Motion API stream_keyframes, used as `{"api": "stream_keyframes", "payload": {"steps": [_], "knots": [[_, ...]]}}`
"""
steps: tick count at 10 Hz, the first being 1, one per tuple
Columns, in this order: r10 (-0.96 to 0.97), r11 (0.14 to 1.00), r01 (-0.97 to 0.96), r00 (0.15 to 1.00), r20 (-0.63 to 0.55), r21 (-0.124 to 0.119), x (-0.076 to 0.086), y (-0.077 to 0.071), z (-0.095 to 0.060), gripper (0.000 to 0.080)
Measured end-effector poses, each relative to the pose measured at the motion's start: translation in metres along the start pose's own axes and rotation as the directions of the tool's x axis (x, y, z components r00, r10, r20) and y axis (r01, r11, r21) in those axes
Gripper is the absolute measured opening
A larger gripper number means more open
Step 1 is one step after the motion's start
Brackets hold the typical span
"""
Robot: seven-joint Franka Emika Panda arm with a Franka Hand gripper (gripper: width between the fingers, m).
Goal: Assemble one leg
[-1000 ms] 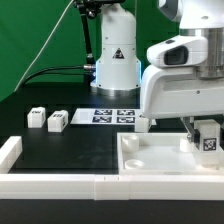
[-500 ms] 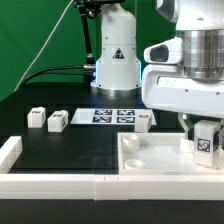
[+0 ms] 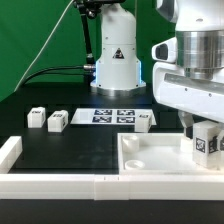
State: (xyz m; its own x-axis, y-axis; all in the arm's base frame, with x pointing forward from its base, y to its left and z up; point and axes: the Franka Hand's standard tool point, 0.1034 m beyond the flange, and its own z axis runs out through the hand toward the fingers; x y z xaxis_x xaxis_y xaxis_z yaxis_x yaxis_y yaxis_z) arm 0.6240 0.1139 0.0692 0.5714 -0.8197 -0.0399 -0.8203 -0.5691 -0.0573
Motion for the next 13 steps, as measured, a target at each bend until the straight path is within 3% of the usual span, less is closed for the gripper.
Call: {"api": "stream_keyframes", "payload": {"steps": [1, 2, 3, 5, 7, 9, 11, 12, 13], "knots": [[-0.008, 1.000, 0.008, 1.000, -0.007, 0.012, -0.0020, -0.0030, -0.0002, 0.0594], [-0.055, 0.998, 0.055, 0.998, -0.010, 0.014, -0.0045, -0.0047, -0.0001, 0.0594], [-0.241, 0.970, 0.241, 0.970, -0.015, 0.011, -0.0066, -0.0058, 0.0001, 0.0638], [-0.500, 0.866, 0.500, 0.866, -0.016, 0.008, -0.0080, -0.0066, 0.0001, 0.0646], [-0.707, 0.707, 0.708, 0.707, -0.018, 0.003, -0.0072, -0.0068, -0.0004, 0.0649], [-0.815, 0.580, 0.815, 0.580, -0.019, -0.003, -0.0086, -0.0074, -0.0003, 0.0649], [-0.935, 0.354, 0.935, 0.353, -0.014, -0.029, -0.0065, -0.0062, -0.0003, 0.0649], [-0.953, 0.303, 0.952, 0.303, -0.011, -0.033, -0.0050, -0.0055, -0.0003, 0.0649], [-0.943, 0.333, 0.943, 0.332, -0.012, -0.033, -0.0052, -0.0055, -0.0002, 0.0626]]}}
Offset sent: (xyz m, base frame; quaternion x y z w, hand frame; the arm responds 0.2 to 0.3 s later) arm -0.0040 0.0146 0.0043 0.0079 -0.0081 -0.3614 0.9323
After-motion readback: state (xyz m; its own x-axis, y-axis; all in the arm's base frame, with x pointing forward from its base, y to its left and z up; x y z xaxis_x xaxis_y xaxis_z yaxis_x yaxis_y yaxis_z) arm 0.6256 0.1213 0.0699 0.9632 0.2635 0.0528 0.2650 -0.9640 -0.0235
